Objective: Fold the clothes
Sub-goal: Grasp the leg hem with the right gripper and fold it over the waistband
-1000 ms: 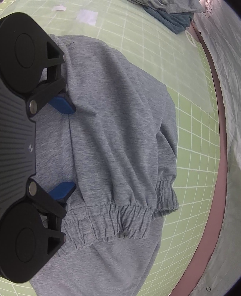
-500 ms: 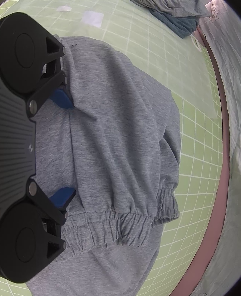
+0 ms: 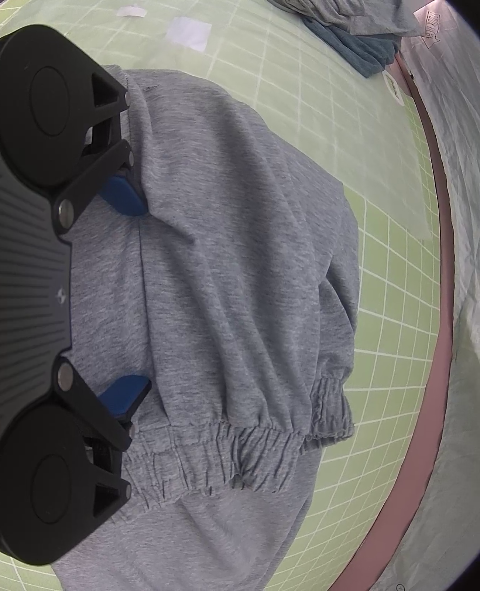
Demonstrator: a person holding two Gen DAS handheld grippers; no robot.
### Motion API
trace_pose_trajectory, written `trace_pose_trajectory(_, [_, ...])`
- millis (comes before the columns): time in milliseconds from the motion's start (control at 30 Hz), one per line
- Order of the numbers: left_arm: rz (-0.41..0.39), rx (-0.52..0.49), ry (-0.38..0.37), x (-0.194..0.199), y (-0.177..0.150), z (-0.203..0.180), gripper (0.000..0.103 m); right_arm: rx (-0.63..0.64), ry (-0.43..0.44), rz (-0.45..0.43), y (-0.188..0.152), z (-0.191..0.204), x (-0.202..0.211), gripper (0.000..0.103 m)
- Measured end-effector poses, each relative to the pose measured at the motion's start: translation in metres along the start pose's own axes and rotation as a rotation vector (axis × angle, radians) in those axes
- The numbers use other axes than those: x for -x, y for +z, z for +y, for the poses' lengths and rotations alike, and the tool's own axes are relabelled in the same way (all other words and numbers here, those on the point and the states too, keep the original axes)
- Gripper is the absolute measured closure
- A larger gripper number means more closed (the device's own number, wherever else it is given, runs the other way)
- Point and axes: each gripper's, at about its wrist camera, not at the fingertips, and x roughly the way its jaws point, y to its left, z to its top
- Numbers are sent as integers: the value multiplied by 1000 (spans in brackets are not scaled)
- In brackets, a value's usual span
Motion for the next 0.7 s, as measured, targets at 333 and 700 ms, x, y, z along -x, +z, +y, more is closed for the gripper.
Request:
trace_pose_trajectory(333, [-12,-52,-41,-4,-2,4,3,225,250,66,-38,146,2,90])
trace_pose_trajectory(700, [-31,-87,-52,-6,-7,-1,0,150,241,35,-32,138,23,66])
